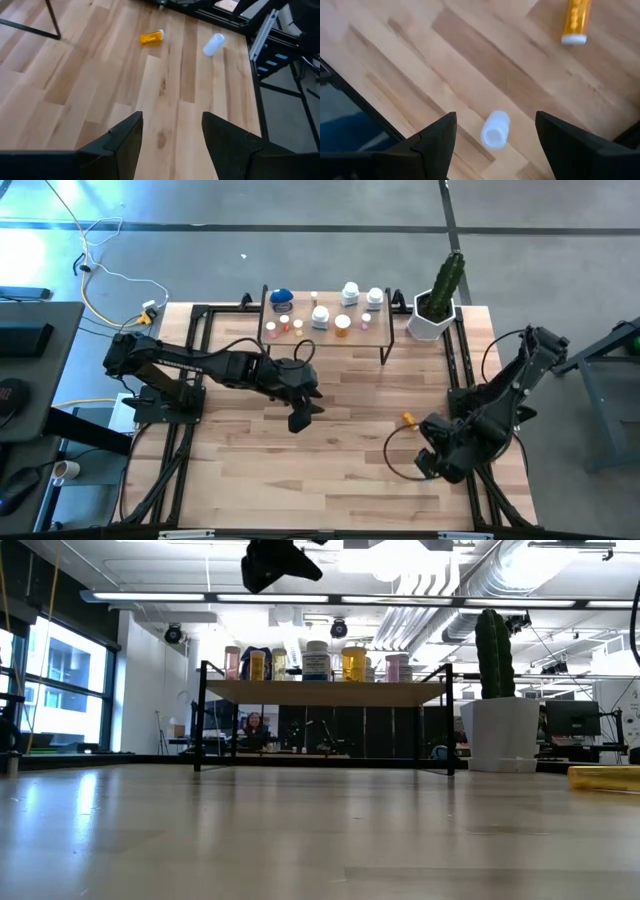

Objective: Pick and place medicine bottles onto shelf by color
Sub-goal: Put the white pill bottle on the shelf

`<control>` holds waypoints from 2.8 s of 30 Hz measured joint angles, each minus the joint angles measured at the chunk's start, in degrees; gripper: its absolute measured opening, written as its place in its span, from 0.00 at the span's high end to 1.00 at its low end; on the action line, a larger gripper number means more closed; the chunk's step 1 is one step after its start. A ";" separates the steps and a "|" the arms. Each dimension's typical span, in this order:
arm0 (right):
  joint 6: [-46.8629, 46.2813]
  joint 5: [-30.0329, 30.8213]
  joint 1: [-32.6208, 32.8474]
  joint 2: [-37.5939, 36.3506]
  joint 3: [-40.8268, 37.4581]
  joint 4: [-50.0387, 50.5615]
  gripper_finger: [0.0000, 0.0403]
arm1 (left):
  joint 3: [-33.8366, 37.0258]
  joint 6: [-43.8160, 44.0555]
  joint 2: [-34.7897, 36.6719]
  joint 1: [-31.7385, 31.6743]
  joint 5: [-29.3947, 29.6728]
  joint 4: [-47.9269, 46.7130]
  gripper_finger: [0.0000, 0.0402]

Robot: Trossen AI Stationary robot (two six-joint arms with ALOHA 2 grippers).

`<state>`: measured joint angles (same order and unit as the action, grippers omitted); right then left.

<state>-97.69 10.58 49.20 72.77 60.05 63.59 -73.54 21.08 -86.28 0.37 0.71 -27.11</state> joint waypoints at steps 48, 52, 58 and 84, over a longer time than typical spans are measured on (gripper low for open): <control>-6.93 -7.16 6.41 21.49 -0.02 -6.92 0.65 | -0.02 2.27 -0.02 6.34 2.49 -0.09 0.51; -6.93 -7.14 6.32 21.47 0.00 -7.11 0.70 | -0.04 2.96 0.07 5.45 1.62 -0.98 0.51; -6.91 -7.16 5.06 20.65 0.28 -7.29 0.69 | -0.07 3.63 2.78 2.00 -1.33 -4.40 0.51; 25.92 -1.94 -28.54 13.88 13.21 -4.86 0.69 | -0.07 -11.56 12.62 -16.06 -4.59 -9.09 0.51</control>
<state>-71.77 8.64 20.67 86.65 73.26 58.73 -73.60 9.52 -73.66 -15.68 -3.88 -36.20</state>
